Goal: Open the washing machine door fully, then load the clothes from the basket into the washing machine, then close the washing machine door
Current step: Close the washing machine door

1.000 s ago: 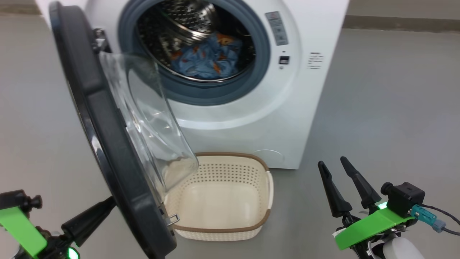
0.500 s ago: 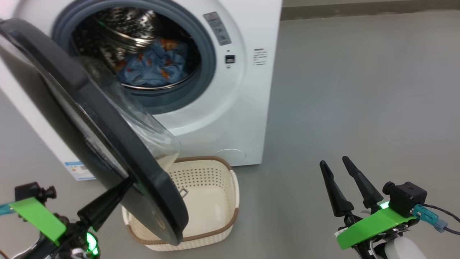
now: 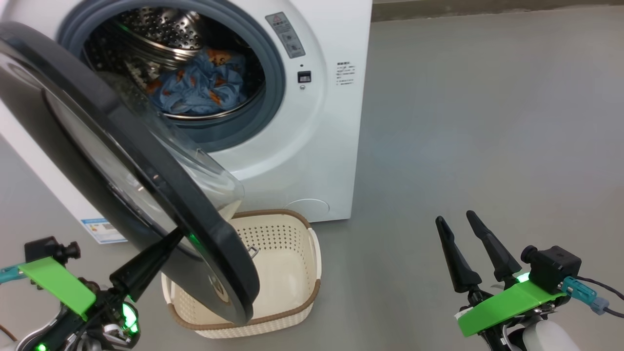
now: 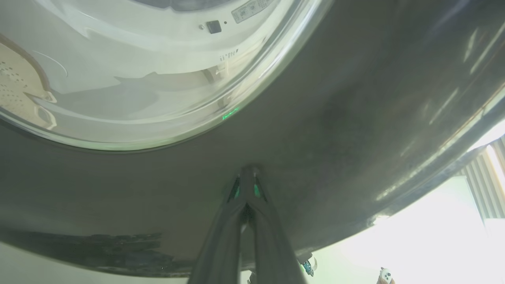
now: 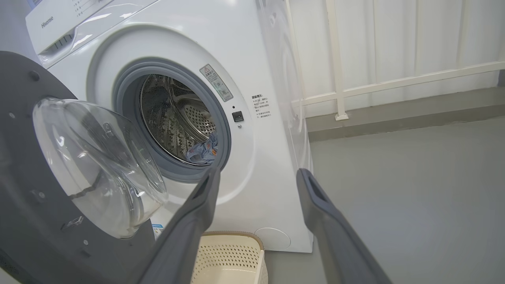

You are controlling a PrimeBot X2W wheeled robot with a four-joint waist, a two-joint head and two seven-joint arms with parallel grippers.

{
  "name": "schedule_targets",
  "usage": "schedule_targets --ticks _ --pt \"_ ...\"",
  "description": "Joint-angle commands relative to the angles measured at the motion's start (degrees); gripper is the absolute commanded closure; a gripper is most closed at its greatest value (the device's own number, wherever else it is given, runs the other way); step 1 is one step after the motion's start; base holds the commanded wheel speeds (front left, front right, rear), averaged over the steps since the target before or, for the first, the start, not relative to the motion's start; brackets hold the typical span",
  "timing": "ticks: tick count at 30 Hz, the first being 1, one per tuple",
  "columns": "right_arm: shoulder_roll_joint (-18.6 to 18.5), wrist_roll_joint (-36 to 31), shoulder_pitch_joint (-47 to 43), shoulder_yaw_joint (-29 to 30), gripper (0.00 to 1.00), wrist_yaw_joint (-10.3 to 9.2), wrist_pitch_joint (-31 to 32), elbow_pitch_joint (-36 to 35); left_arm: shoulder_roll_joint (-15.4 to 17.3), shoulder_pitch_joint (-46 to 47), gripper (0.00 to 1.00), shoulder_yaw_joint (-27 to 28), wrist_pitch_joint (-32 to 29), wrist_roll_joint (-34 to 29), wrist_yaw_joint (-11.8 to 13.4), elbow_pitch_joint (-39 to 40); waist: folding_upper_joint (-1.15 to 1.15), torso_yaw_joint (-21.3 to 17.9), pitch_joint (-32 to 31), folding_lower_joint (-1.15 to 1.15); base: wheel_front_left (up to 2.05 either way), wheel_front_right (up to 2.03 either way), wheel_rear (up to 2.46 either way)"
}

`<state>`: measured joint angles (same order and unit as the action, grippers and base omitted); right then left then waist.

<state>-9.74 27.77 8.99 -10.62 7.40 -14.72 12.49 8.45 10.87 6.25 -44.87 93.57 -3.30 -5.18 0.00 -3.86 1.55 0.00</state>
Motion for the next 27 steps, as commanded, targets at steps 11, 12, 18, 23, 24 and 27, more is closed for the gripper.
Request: schedule_targets --ticks 11,12,18,23,24,27 --pt "-0.1 -0.6 -0.2 -0.5 0.00 0.09 -0.3 -1.8 3.2 0.1 0.86 3.6 3.2 -5.1 -2.6 4.5 0.00 3.2 -0.5 0.00 0.00 0.00 0.00" --pt "-0.1 -0.6 -0.3 -0.3 0.00 0.09 -0.3 -1.8 3.3 -0.2 0.60 3.9 3.8 -5.7 -2.8 4.9 0.00 3.5 -0.4 0.00 0.00 0.00 0.00" --pt "-0.3 -0.8 -0.5 -0.1 0.00 0.09 -0.3 -2.0 4.0 -2.3 0.00 4.5 8.4 -11.4 -3.8 7.7 0.00 5.1 -0.2 0.00 0.00 0.00 0.00" --pt "-0.4 -0.8 -0.3 -0.2 0.00 0.09 -0.3 -2.0 4.8 -3.3 0.00 3.5 15.4 -18.7 -4.1 10.2 0.00 6.0 -0.3 0.00 0.00 0.00 0.00" --pt "-0.5 -0.8 -0.2 -0.2 0.00 0.09 -0.3 -2.0 5.2 -3.7 0.00 2.9 17.2 -20.6 -4.1 10.7 0.00 6.1 -0.3 0.00 0.00 0.00 0.00" --pt "-0.5 -0.8 -0.3 -0.4 0.00 0.09 -0.3 -2.1 6.8 -5.1 0.00 0.4 22.9 -26.1 -4.2 11.7 0.00 6.2 -0.4 0.00 0.00 0.00 0.00"
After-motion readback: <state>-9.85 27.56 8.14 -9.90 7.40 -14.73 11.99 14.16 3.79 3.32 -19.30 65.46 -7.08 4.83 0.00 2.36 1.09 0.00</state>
